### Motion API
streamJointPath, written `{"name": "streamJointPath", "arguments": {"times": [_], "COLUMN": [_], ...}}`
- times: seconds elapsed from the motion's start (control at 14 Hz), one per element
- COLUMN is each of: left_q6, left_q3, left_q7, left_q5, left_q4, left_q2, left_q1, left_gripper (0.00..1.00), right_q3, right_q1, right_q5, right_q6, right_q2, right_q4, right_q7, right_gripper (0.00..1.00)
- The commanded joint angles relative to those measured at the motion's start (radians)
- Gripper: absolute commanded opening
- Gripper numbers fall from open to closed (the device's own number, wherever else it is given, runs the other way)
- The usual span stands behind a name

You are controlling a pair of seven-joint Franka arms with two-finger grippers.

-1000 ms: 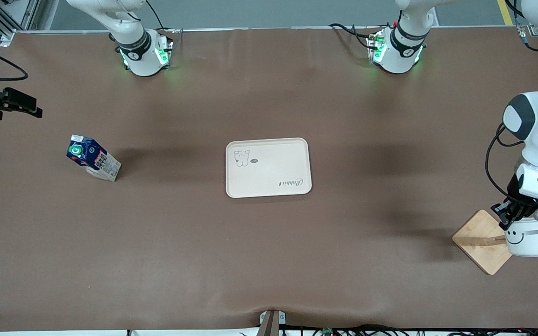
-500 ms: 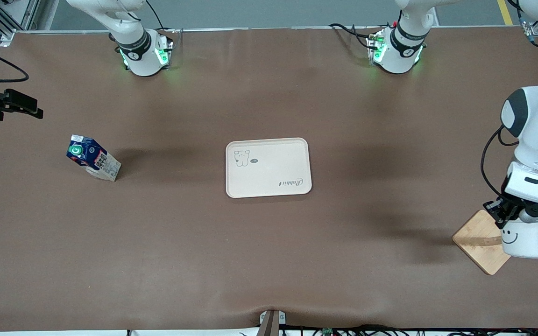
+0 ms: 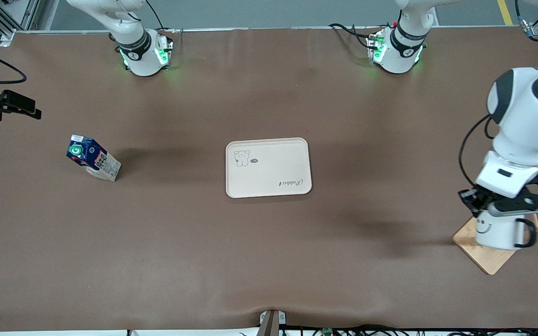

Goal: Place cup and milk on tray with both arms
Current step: 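Lift the mug off the stand and carry it toward the tray, then lower the mug onto the tray while the right gripper reaches the milk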

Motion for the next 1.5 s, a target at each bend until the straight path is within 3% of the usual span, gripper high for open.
{"name": "streamJointPath", "arguments": {"times": [0.0,0.29,0.64,0.79,1.43], "left_q6": [-0.124,-0.154,-0.24,-0.259,-0.274], "left_q3": [-0.059,-0.059,-0.059,-0.057,-0.05], "left_q7": [-0.044,-0.197,-0.44,-0.504,-0.661], "left_q5": [-0.041,-0.102,-0.105,-0.175,-0.294], "left_q4": [0.071,0.099,0.224,0.247,0.263], "left_q2": [0.049,0.135,0.315,0.379,0.487], "left_q1": [-0.031,-0.191,-0.399,-0.467,-0.637], "left_gripper": [0.0,0.0,0.0,0.0,0.0], "right_q3": [0.01,0.01,0.01,0.01,0.011], "right_q1": [-0.021,-0.024,-0.028,-0.028,-0.028], "right_q5": [0.015,0.015,0.015,0.015,0.015], "right_q6": [-0.011,-0.013,-0.013,-0.011,-0.005], "right_q2": [0.008,0.017,0.02,0.02,0.036], "right_q4": [0.016,0.015,0.015,0.018,0.027], "right_q7": [0.011,0.01,0.01,0.01,0.002], "right_gripper": [1.0,1.0,1.0,1.0,1.0]}}
